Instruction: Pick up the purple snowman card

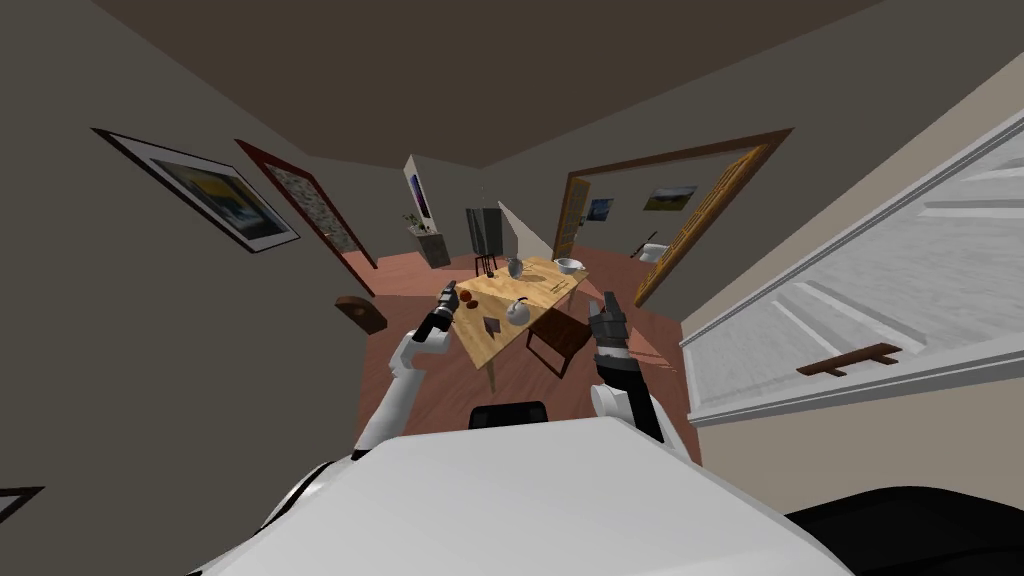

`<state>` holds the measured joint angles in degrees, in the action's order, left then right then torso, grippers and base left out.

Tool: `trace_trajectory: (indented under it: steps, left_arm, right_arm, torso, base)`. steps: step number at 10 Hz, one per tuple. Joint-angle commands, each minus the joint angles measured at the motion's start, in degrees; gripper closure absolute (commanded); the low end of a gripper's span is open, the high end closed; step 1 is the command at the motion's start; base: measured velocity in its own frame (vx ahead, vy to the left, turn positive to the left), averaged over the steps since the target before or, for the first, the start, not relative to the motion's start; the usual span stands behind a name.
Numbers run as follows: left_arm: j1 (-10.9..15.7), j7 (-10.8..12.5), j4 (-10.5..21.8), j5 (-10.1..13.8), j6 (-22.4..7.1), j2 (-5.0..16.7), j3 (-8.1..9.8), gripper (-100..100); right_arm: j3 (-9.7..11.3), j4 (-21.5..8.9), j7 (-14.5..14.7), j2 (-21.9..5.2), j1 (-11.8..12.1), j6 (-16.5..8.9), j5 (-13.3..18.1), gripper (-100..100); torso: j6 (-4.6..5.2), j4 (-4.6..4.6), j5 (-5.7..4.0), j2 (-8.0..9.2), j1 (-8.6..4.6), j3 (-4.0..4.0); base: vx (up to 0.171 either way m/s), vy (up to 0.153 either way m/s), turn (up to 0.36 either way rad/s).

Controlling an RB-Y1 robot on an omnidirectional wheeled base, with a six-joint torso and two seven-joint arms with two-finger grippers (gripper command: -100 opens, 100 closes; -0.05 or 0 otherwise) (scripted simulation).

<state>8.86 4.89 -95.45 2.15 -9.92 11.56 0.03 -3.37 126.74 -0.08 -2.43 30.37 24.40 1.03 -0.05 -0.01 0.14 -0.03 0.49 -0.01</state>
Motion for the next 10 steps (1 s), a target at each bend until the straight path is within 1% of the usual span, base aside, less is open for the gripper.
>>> trace_trajectory:
  steps: [1, 2, 3, 4, 5, 6, 7, 8, 9, 10]
  left_arm:
    - [2.9, 0.5, 2.9, 0.4, -2.9, -0.3, -0.15, -100]
    - [3.7, 0.5, 4.7, 0.4, -3.5, -0.3, -0.15, -100]
    - [6.0, 1.1, 6.6, 1.0, -5.5, -0.2, -0.28, -100]
    - [6.8, 1.1, 8.4, 1.0, -6.2, -0.2, -0.28, -100]
    - [9.0, 1.6, 9.7, 1.6, -8.7, -0.1, -0.45, -100]
    - [9.8, 1.6, 11.7, 1.6, -8.9, -0.1, -0.45, -100]
    - [12.0, 2.1, 13.6, 2.3, -11.0, 0.0, -0.63, -100]
    - [12.9, 2.1, 15.3, 2.3, -11.5, 0.0, -0.63, -100]
    - [12.9, 2.1, 16.1, 2.3, -11.5, 0.0, -0.63, -100]
    - [15.4, 2.6, 18.3, 3.0, -14.0, 0.0, -0.85, -100]
  right_arm:
    - [0.0, 0.0, 0.0, 0.0, 0.0, 0.0, 0.0, 0]
    - [0.0, 0.0, 0.0, 0.0, 0.0, 0.0, 0.0, 0]
    - [0.0, 0.0, 0.0, 0.0, 0.0, 0.0, 0.0, 0]
    - [0.0, 0.0, 0.0, 0.0, 0.0, 0.0, 0.0, 0]
    - [0.0, 0.0, 0.0, 0.0, 0.0, 0.0, 0.0, 0]
    - [0.0, 0.0, 0.0, 0.0, 0.0, 0.0, 0.0, 0]
    - [0.0, 0.0, 0.0, 0.0, 0.0, 0.0, 0.0, 0]
    - [0.0, 0.0, 0.0, 0.0, 0.0, 0.0, 0.0, 0]
    - [0.0, 0.0, 0.0, 0.0, 0.0, 0.0, 0.0, 0]
    - [0.0, 0.0, 0.0, 0.0, 0.0, 0.0, 0.0, 0]
  torso:
    - [0.0, 0.0, 0.0, 0.0, 0.0, 0.0]
    - [0.05, -0.01, 0.0, -0.07, 0.06, -0.03]
    - [0.0, -0.02, 0.0, -0.07, 0.0, -0.04]
    - [0.04, -0.01, -0.01, -0.06, 0.02, -0.04]
    - [0.0, -0.01, -0.01, -0.03, -0.07, -0.02]
    - [0.04, 0.0, -0.02, -0.01, -0.03, 0.0]
    - [0.0, -0.01, -0.01, -0.05, -0.05, -0.03]
    - [0.02, -0.01, -0.01, -0.09, -0.01, -0.05]
    - [-0.01, -0.02, -0.01, -0.1, -0.07, -0.06]
    - [-0.02, -0.03, -0.05, -0.13, -0.26, -0.07]
  base:
    - [-0.015, 0.148, -0.179]
    - [-0.021, 0.13, -0.082]
    - [-0.029, 0.137, -0.143]
    - [-0.037, 0.107, -0.095]
    - [-0.047, 0.125, -0.151]
    - [-0.028, 0.119, -0.119]
    - [-0.018, 0.131, -0.166]
    - [-0.022, 0.113, -0.097]
    - [-0.012, 0.048, 0.007]
    - [-0.015, 0.084, -0.162]
